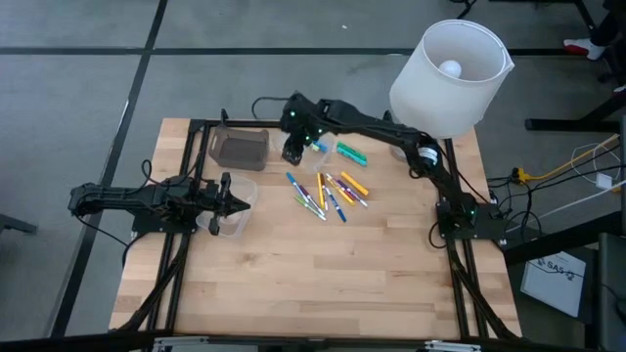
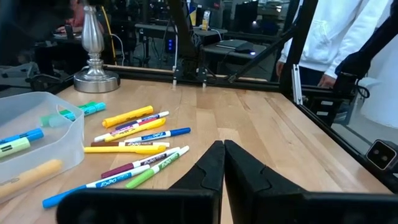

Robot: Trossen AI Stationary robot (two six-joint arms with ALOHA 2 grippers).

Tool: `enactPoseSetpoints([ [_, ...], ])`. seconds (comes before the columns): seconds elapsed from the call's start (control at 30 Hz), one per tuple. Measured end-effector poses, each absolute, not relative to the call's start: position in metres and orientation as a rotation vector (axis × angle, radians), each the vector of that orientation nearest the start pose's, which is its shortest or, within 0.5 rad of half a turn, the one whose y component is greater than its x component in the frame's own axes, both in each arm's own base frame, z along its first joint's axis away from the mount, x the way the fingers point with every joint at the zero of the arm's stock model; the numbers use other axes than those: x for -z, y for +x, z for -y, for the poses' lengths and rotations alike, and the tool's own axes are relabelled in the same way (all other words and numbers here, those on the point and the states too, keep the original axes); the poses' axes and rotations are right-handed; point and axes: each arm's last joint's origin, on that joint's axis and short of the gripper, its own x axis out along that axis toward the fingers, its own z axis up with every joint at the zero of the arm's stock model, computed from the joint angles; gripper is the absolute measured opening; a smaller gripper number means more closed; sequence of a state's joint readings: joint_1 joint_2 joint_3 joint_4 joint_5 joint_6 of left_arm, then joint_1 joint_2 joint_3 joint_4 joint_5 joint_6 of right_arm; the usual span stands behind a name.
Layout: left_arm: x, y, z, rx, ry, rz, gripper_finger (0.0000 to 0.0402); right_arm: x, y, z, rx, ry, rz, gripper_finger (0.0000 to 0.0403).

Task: Pick & Place Markers
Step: Put the blue marker into the black bin

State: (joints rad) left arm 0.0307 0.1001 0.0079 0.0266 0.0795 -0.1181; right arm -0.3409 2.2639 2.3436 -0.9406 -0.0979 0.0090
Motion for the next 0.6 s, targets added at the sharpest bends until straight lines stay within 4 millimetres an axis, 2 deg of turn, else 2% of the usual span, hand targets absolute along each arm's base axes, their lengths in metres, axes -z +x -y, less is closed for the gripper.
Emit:
enactPoseSetpoints([
  [0.27, -0.161, 0.103, -0.001, 0.045, -0.122, -0.068, 0.0006, -0.313, 0.471, 0.116, 0.122, 0.12, -0.897, 0.0181],
  [0.6, -0.161, 0.103, -0.001, 0.045, -0.122, -0.068, 0.0006, -0.314, 0.476, 0.077, 0.026, 0.047, -0.923, 0.0181],
])
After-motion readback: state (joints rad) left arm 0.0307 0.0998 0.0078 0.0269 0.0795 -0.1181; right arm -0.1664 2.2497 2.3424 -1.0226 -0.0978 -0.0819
